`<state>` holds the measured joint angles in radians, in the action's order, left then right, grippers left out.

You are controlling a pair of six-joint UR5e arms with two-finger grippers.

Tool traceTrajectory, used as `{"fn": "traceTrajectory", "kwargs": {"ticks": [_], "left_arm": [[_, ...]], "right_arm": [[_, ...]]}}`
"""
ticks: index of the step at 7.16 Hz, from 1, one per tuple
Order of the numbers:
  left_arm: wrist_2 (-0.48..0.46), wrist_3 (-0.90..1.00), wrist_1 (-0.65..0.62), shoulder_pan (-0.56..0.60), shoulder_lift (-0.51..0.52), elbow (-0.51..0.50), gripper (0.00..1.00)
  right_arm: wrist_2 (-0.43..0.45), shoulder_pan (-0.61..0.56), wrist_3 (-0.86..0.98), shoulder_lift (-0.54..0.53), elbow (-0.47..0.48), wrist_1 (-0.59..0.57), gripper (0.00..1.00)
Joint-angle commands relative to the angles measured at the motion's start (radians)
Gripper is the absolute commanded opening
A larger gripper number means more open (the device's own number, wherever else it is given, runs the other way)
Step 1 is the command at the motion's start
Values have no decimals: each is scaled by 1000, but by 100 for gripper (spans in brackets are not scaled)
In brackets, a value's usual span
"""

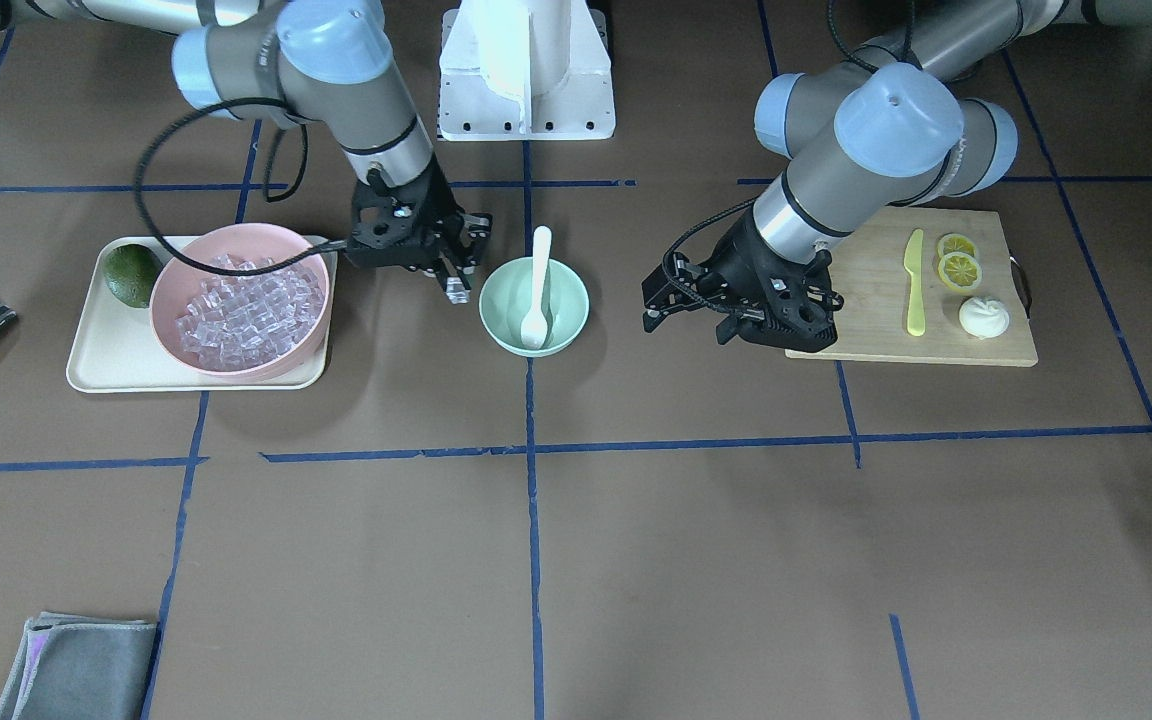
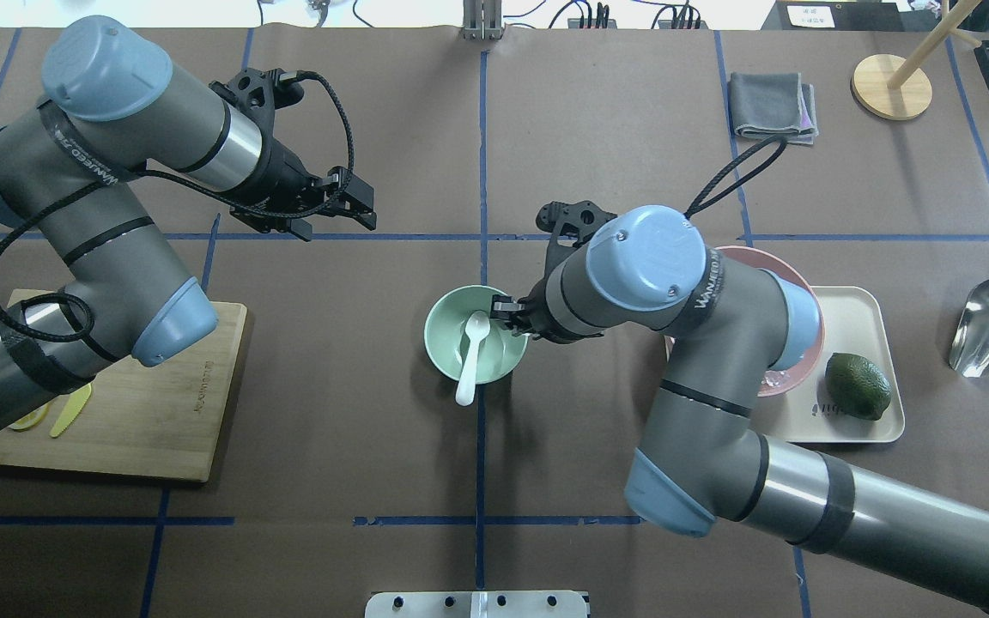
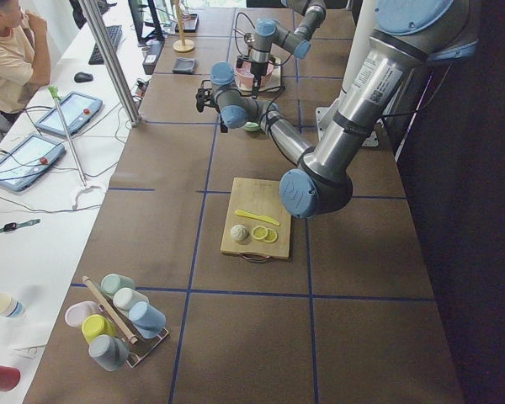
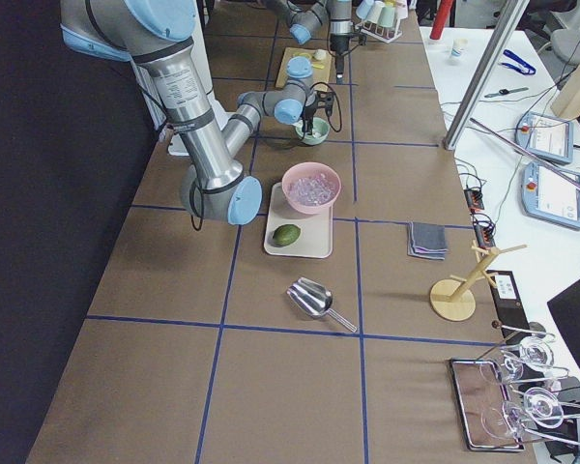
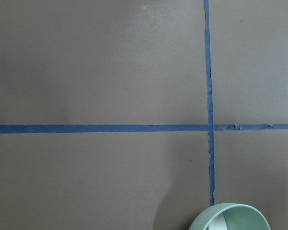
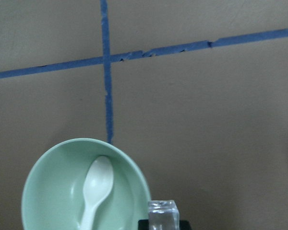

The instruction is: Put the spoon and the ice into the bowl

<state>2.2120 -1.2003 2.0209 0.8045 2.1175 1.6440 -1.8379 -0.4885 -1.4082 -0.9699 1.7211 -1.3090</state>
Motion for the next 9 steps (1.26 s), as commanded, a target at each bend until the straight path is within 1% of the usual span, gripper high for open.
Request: {"fn": "traceTrajectory", "kwargs": {"ticks": [1,2,3,4,5,6,7,8,9], "left_arm": [[0,1,27,1,-25,2,95],[0,1,33,-1,-28,0,95],[0,1,33,-1,-28,0,95],[0,2,33,1,-28,0,95],[0,2,33,1,-28,0,95],[2,4,35,1,-30,0,95],[3,7,60,13,-42,0,95],[26,10,122,36,-103,2,95],[125,24,219,88,-208,0,95]], "right_arm": [[2,10,-37,33,-23,20,4],[21,13,-38,33,-25,43,27],[25,13,-38,33,-28,59,37],[28,13,-40,36,-37,59,63],[47,13,-55,37,-43,60,74],[51,11,-61,37,-43,60,99],[48,-10,-64,37,-41,62,99],[7,-68,-55,21,-14,60,100],[-108,-156,-49,-43,29,59,100]]}}
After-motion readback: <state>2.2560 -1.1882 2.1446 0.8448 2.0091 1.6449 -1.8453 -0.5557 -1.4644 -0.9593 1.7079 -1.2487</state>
